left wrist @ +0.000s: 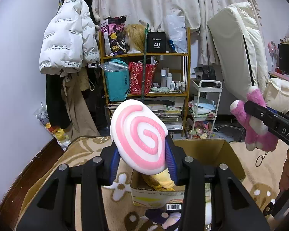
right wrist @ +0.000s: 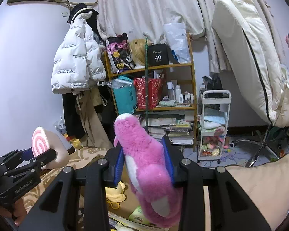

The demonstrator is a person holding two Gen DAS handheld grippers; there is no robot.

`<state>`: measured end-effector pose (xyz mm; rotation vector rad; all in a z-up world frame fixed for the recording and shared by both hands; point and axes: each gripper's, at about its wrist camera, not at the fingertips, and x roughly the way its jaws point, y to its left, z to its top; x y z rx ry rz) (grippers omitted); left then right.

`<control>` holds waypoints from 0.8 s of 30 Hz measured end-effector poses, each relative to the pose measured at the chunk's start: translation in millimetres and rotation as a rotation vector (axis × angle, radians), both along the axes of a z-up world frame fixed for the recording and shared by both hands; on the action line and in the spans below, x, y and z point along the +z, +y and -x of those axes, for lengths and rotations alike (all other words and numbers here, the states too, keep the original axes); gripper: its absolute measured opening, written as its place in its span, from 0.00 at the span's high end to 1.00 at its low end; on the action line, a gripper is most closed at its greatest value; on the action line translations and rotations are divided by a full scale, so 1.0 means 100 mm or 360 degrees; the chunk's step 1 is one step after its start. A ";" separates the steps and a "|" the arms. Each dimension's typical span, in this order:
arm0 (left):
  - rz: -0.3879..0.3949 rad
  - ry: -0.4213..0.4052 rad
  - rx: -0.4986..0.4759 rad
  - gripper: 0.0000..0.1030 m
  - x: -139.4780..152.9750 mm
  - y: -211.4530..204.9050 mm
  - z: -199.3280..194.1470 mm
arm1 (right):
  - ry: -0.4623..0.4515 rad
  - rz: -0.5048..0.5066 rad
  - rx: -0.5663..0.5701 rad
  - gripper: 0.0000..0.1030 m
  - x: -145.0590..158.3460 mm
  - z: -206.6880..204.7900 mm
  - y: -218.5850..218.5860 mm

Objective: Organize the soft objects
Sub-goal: 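Lift the pink plush and swirl cushion and carry both over the box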

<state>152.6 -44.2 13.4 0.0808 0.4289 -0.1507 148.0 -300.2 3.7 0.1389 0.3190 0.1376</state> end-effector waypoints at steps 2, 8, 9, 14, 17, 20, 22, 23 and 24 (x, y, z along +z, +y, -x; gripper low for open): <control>0.0007 0.0008 -0.0013 0.60 -0.06 -0.01 -0.04 | 0.0016 -0.0010 0.0004 0.63 -0.07 -0.05 -0.01; 0.0020 0.0025 -0.0034 0.60 -0.20 -0.06 -0.14 | 0.0063 -0.0059 0.0031 0.63 -0.26 -0.15 -0.07; 0.0021 0.0030 -0.0042 0.60 -0.22 -0.07 -0.15 | 0.0068 -0.0066 0.0037 0.63 -0.28 -0.17 -0.07; 0.0025 0.0061 -0.0073 0.60 -0.31 -0.12 -0.22 | 0.0093 -0.0088 0.0062 0.63 -0.39 -0.23 -0.11; 0.0018 0.0089 -0.0096 0.60 -0.37 -0.17 -0.25 | 0.0113 -0.0124 0.0090 0.62 -0.44 -0.27 -0.13; 0.0011 0.0116 -0.0119 0.59 -0.42 -0.21 -0.27 | 0.0131 -0.0168 0.0124 0.62 -0.50 -0.30 -0.14; -0.0002 0.0136 -0.0135 0.58 -0.45 -0.23 -0.29 | 0.0150 -0.0179 0.0133 0.62 -0.53 -0.32 -0.13; -0.0008 0.0145 -0.0142 0.57 -0.46 -0.24 -0.29 | 0.0157 -0.0181 0.0136 0.62 -0.54 -0.32 -0.13; -0.0017 0.0155 -0.0143 0.56 -0.48 -0.25 -0.29 | 0.0162 -0.0183 0.0140 0.62 -0.55 -0.32 -0.13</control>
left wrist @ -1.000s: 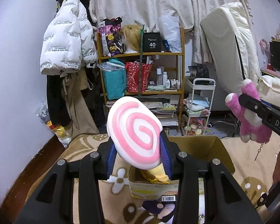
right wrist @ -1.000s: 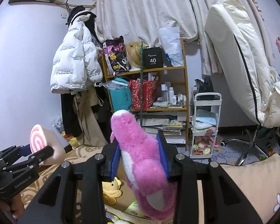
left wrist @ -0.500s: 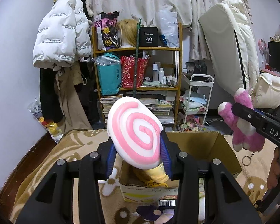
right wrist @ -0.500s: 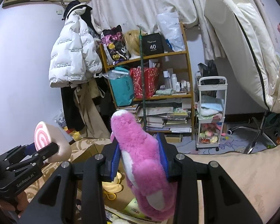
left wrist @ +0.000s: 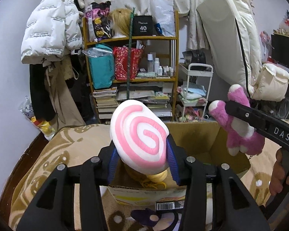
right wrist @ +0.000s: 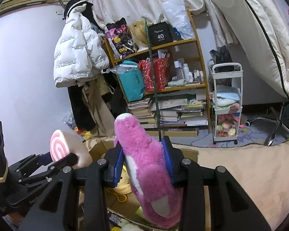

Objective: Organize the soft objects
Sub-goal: 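Lift the pink plush and swirl cushion and carry both over the box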

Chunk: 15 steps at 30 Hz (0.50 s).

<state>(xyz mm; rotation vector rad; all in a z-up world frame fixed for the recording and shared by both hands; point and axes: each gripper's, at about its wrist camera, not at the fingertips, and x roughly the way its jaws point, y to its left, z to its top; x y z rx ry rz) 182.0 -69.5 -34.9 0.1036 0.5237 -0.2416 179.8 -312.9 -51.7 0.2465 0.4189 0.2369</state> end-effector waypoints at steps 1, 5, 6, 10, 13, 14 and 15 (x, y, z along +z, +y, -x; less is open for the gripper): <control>-0.0008 0.0009 -0.0004 0.56 -0.02 -0.01 0.00 | 0.0004 -0.0002 -0.0003 0.62 -0.01 0.00 0.00; -0.0013 0.0056 -0.0014 0.54 -0.08 -0.02 -0.02 | 0.0033 0.0009 -0.0006 0.61 -0.04 -0.02 0.02; -0.0014 0.0063 -0.0016 0.53 -0.09 -0.02 -0.03 | 0.0039 0.0017 -0.0006 0.61 -0.05 -0.01 0.02; -0.0048 0.0071 -0.0033 0.49 -0.11 -0.06 -0.01 | 0.0077 0.0027 0.0009 0.60 -0.08 -0.04 0.04; -0.0100 0.0055 -0.0049 0.48 -0.13 -0.12 0.02 | 0.0102 0.0044 0.0011 0.60 -0.12 -0.05 0.06; -0.0114 0.0051 -0.0050 0.48 -0.13 -0.14 0.03 | 0.0109 0.0048 0.0017 0.60 -0.13 -0.06 0.06; -0.0130 0.0050 -0.0054 0.47 -0.14 -0.14 0.03 | 0.0114 0.0051 0.0018 0.60 -0.14 -0.06 0.06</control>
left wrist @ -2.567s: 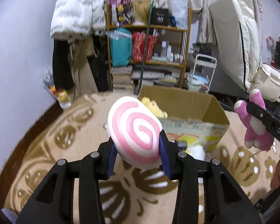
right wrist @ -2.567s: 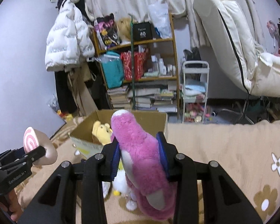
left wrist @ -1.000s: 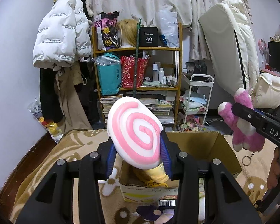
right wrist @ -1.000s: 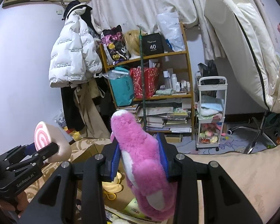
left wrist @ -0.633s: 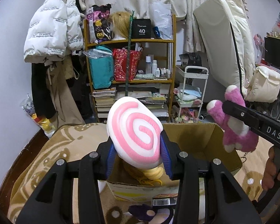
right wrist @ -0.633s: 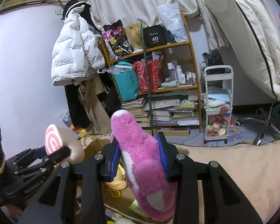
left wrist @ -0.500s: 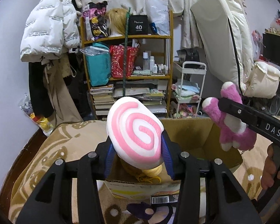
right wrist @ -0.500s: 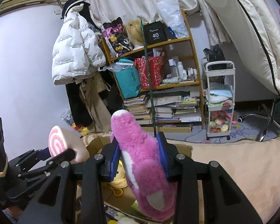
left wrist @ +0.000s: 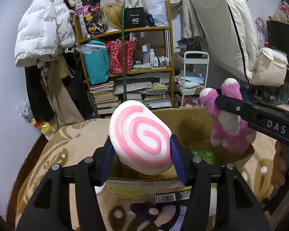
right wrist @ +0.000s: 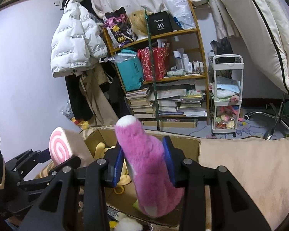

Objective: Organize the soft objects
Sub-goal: 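Lift the pink plush and swirl cushion and carry both over the box, then open both tools to drop the plush and cushion into the box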

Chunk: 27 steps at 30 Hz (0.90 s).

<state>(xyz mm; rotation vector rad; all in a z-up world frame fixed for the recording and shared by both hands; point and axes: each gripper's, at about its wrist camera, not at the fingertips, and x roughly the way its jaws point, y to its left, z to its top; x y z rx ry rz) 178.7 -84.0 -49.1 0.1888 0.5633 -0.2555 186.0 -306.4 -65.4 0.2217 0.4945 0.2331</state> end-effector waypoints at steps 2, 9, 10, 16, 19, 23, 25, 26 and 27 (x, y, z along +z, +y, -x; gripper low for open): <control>-0.0006 0.0017 -0.0002 0.46 -0.02 -0.01 -0.01 | 0.0006 0.0010 0.0001 0.60 -0.02 0.00 0.00; 0.0041 0.0099 0.0029 0.45 -0.08 0.06 -0.08 | 0.0043 0.0005 0.0007 0.58 -0.05 -0.03 -0.02; 0.0040 0.0098 0.0028 0.45 -0.08 0.06 -0.08 | 0.0046 0.0002 0.0008 0.58 -0.05 -0.03 -0.02; 0.0030 0.0073 0.0021 0.33 -0.07 0.06 -0.05 | 0.0045 -0.0019 -0.0001 0.47 -0.05 -0.03 -0.04; 0.0038 0.0036 0.0025 0.28 -0.01 0.08 -0.01 | 0.0040 -0.0022 -0.0009 0.43 -0.03 -0.02 -0.05; 0.0061 0.0057 0.0049 0.25 0.01 0.15 0.01 | 0.0031 -0.0021 -0.0043 0.25 0.00 0.03 -0.07; 0.0065 0.0062 0.0063 0.23 0.03 0.19 0.03 | 0.0006 -0.0013 -0.0074 0.14 0.04 0.09 -0.08; 0.0069 0.0063 0.0064 0.21 0.05 0.20 0.04 | -0.0022 0.0006 -0.0102 0.10 0.07 0.13 -0.07; 0.0073 0.0062 0.0066 0.19 0.06 0.22 0.06 | -0.0041 0.0026 -0.0112 0.07 0.10 0.16 -0.06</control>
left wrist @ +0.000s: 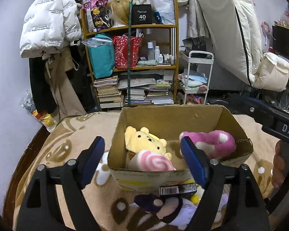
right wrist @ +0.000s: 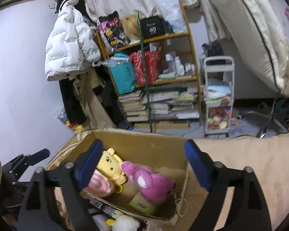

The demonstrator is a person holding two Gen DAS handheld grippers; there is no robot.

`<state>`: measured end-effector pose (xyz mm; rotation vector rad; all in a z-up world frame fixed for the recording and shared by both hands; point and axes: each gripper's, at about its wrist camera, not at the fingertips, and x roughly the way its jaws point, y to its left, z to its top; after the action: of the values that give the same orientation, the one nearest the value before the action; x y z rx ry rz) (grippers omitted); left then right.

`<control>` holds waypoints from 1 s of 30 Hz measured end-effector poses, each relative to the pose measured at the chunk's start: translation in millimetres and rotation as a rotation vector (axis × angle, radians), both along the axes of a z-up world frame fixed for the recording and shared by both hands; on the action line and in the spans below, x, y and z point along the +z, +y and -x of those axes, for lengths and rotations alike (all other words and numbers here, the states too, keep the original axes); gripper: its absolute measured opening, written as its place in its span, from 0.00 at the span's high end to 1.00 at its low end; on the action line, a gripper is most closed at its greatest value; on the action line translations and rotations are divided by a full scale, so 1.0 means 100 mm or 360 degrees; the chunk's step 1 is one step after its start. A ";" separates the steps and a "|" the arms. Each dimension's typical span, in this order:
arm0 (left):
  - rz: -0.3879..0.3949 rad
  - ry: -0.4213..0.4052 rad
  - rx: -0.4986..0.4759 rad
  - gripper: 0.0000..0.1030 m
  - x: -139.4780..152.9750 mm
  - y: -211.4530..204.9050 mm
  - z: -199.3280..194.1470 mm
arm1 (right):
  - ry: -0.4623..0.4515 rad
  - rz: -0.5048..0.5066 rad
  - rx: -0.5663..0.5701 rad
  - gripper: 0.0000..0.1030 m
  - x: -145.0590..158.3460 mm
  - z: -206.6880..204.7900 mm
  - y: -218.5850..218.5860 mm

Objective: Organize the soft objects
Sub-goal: 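Open both tools to drop the plush and cushion into the box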

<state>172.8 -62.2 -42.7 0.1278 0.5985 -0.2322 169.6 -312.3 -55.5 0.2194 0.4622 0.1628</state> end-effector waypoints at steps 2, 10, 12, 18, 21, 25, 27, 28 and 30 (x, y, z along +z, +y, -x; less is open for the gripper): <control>0.0010 -0.0010 0.0008 0.18 0.04 0.04 0.05 | -0.0014 0.0027 0.0003 0.05 0.04 0.05 0.02; -0.0014 0.0019 0.0004 0.08 0.15 0.12 0.35 | 0.0001 0.0035 -0.0006 0.01 0.14 0.33 0.08; -0.0001 0.0047 0.0010 0.08 0.16 0.15 0.45 | 0.0014 0.0034 -0.0007 0.00 0.15 0.41 0.08; -0.0017 0.0083 0.0002 0.08 0.19 0.16 0.72 | 0.0044 0.0025 -0.0025 0.00 0.16 0.65 0.06; -0.0025 0.0090 0.0012 0.08 0.21 0.17 0.86 | 0.0060 0.0039 -0.0024 0.00 0.16 0.77 0.06; -0.0046 0.0100 0.0021 0.08 0.22 0.15 0.98 | 0.0067 0.0057 -0.0026 0.00 0.17 0.92 0.08; -0.0034 0.0117 0.0026 0.08 0.22 0.17 1.04 | 0.0071 0.0049 -0.0029 0.00 0.17 0.98 0.08; -0.0029 0.0124 0.0031 0.08 0.22 0.18 1.06 | 0.0080 0.0048 -0.0026 0.00 0.16 1.02 0.09; -0.0026 0.0130 0.0037 0.08 0.22 0.19 1.09 | 0.0096 0.0061 -0.0025 0.00 0.14 1.05 0.11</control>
<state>63.5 -43.3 -20.9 0.1276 0.6831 -0.2111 64.2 -301.4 -41.6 0.1910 0.5232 0.1323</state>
